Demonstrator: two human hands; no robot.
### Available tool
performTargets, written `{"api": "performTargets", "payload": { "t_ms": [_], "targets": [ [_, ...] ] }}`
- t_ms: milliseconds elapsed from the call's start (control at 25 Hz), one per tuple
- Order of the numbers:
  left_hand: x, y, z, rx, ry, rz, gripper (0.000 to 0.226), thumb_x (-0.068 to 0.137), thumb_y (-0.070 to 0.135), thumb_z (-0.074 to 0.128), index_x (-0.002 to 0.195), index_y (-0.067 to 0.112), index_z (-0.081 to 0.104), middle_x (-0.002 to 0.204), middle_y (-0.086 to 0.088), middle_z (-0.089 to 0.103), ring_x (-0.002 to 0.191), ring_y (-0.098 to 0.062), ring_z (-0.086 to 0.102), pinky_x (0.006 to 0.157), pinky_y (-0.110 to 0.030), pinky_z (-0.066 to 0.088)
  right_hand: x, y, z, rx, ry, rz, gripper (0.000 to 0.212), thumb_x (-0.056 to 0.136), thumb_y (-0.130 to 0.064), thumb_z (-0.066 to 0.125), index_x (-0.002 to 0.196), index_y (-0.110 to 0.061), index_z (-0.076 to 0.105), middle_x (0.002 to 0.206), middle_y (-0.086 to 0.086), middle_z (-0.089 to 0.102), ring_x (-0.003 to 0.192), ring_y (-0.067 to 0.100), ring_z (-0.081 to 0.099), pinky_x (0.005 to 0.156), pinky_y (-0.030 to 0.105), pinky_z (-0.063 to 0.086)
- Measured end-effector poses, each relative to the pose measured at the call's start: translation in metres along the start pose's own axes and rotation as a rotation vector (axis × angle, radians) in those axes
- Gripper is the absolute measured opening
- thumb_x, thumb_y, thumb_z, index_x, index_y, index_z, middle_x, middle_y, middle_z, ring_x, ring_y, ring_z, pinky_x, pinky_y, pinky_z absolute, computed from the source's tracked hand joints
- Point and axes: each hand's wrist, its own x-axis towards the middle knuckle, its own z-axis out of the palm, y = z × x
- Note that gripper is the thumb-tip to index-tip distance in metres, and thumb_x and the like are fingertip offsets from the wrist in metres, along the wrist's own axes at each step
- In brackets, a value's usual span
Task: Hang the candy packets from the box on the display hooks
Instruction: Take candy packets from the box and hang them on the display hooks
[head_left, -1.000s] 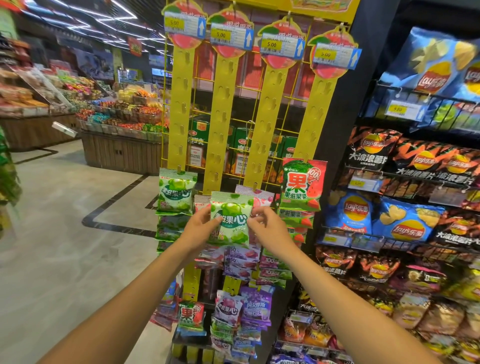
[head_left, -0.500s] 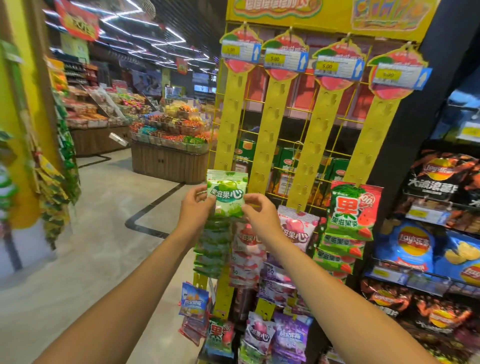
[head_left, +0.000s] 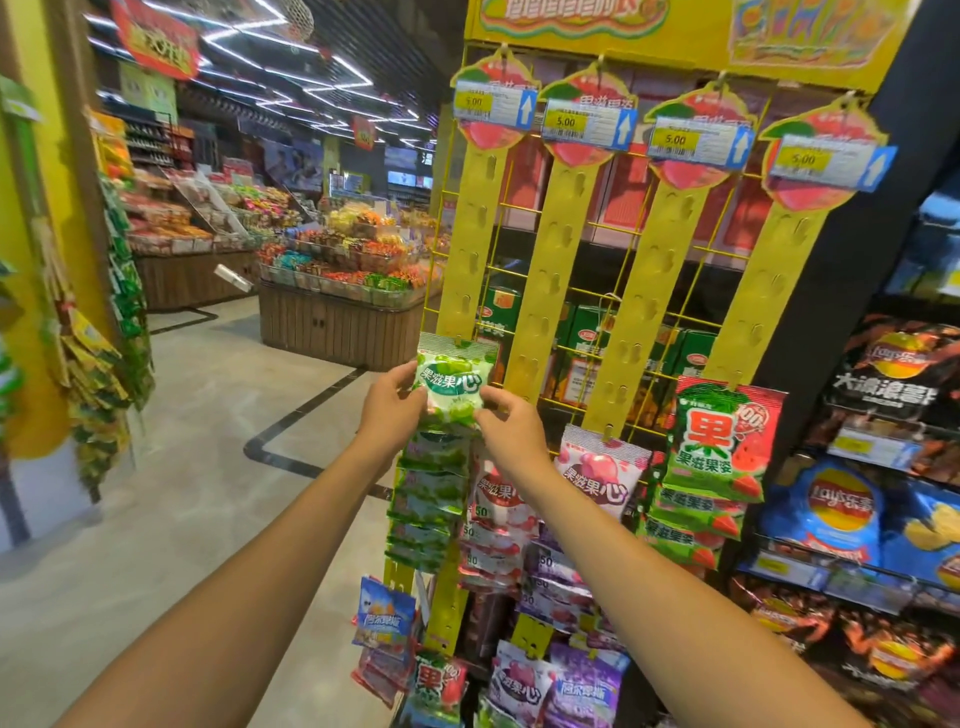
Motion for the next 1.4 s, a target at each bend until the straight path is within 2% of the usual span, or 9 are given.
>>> {"api": "performTargets", "payload": {
  "t_ms": [200, 360, 480, 600, 800, 960, 1120, 1280, 1400],
  "targets": [
    [-0.006, -0.008, 0.002, 0.089, -0.002, 0.013, 0.048, 0.100, 0.000, 0.055, 0.106, 0.047, 0.064, 0.106, 0.021, 0.070, 0.099, -0.010, 0.069, 0.087, -0.042, 0.062, -0.003, 0.010, 0.004, -0.009, -0.012, 0.000, 0.044, 0.101, -0.013, 0.057, 0.146, -0.011, 0.057, 0.145, 0.002, 0.059, 0.128, 0.016, 0.057, 0.108, 0.038, 0.051],
    [-0.002, -0.019, -0.007, 0.178, -0.006, 0.024, 0.046, 0.095, 0.011, 0.058, 0.130, 0.039, 0.068, 0.117, 0.010, 0.073, 0.103, -0.015, 0.071, 0.084, -0.045, 0.064, -0.006, 0.014, 0.007, -0.024, -0.032, -0.014, 0.047, 0.101, -0.011, 0.057, 0.147, -0.009, 0.055, 0.146, 0.005, 0.056, 0.123, 0.012, 0.054, 0.100, 0.024, 0.043],
    [0.001, -0.026, -0.011, 0.234, -0.003, 0.030, 0.055, 0.095, 0.016, 0.060, 0.146, 0.036, 0.058, 0.127, 0.002, 0.067, 0.104, -0.018, 0.070, 0.088, -0.048, 0.062, -0.007, 0.016, 0.007, -0.046, -0.061, -0.014, 0.051, 0.100, -0.012, 0.058, 0.151, -0.010, 0.051, 0.150, 0.004, 0.053, 0.130, 0.015, 0.053, 0.102, 0.025, 0.042],
    [-0.005, -0.019, -0.011, 0.247, 0.028, 0.022, 0.057, 0.098, 0.013, 0.060, 0.152, 0.028, 0.051, 0.135, -0.002, 0.061, 0.112, -0.018, 0.066, 0.090, -0.042, 0.060, -0.009, 0.016, 0.004, -0.048, -0.130, -0.009, 0.056, 0.100, -0.012, 0.059, 0.154, -0.013, 0.046, 0.154, 0.002, 0.050, 0.139, 0.018, 0.049, 0.105, 0.027, 0.042],
    [-0.026, -0.011, -0.011, 0.286, 0.033, 0.020, 0.058, 0.100, 0.014, 0.061, 0.155, 0.023, 0.045, 0.148, -0.004, 0.052, 0.134, -0.020, 0.054, 0.103, -0.042, 0.054, -0.018, 0.018, -0.004, -0.103, -0.163, -0.058, 0.053, 0.098, -0.016, 0.062, 0.149, -0.020, 0.052, 0.150, -0.002, 0.053, 0.134, 0.015, 0.053, 0.103, 0.032, 0.049],
    [-0.053, -0.006, -0.007, 0.654, 0.013, 0.202, 0.062, 0.101, 0.023, 0.062, 0.158, 0.024, 0.039, 0.153, -0.005, 0.046, 0.139, -0.024, 0.045, 0.111, -0.044, 0.043, -0.034, 0.021, -0.023, -0.211, -0.143, -0.112, 0.047, 0.096, -0.019, 0.060, 0.143, -0.021, 0.057, 0.148, -0.002, 0.050, 0.135, 0.018, 0.052, 0.111, 0.041, 0.047],
    [-0.083, -0.008, 0.010, 1.099, -0.067, 0.383, 0.072, 0.099, 0.044, 0.061, 0.162, 0.030, 0.028, 0.167, -0.005, 0.030, 0.153, -0.029, 0.030, 0.119, -0.052, 0.038, -0.063, 0.035, -0.063, -0.488, -0.101, -0.223, 0.051, 0.096, -0.023, 0.056, 0.147, -0.022, 0.052, 0.156, -0.002, 0.041, 0.145, 0.019, 0.037, 0.119, 0.042, 0.036],
    [-0.118, -0.011, 0.052, 1.226, -0.154, 0.533, 0.078, 0.099, 0.057, 0.056, 0.164, 0.033, 0.020, 0.172, -0.005, 0.019, 0.160, -0.030, 0.012, 0.127, -0.053, 0.024, -0.103, 0.059, -0.120, -0.762, 0.020, -0.286, 0.055, 0.094, -0.023, 0.059, 0.147, -0.025, 0.048, 0.159, 0.001, 0.038, 0.148, 0.025, 0.032, 0.118, 0.049, 0.037],
    [-0.146, -0.008, 0.096, 1.220, -0.223, 0.610, 0.077, 0.099, 0.060, 0.052, 0.164, 0.032, 0.020, 0.172, -0.006, 0.021, 0.160, -0.030, 0.014, 0.126, -0.054, 0.024, -0.140, 0.076, -0.169, -0.847, 0.066, -0.273, 0.056, 0.093, -0.023, 0.061, 0.148, -0.025, 0.048, 0.160, 0.002, 0.037, 0.149, 0.024, 0.031, 0.119, 0.048, 0.036]
  ]
}}
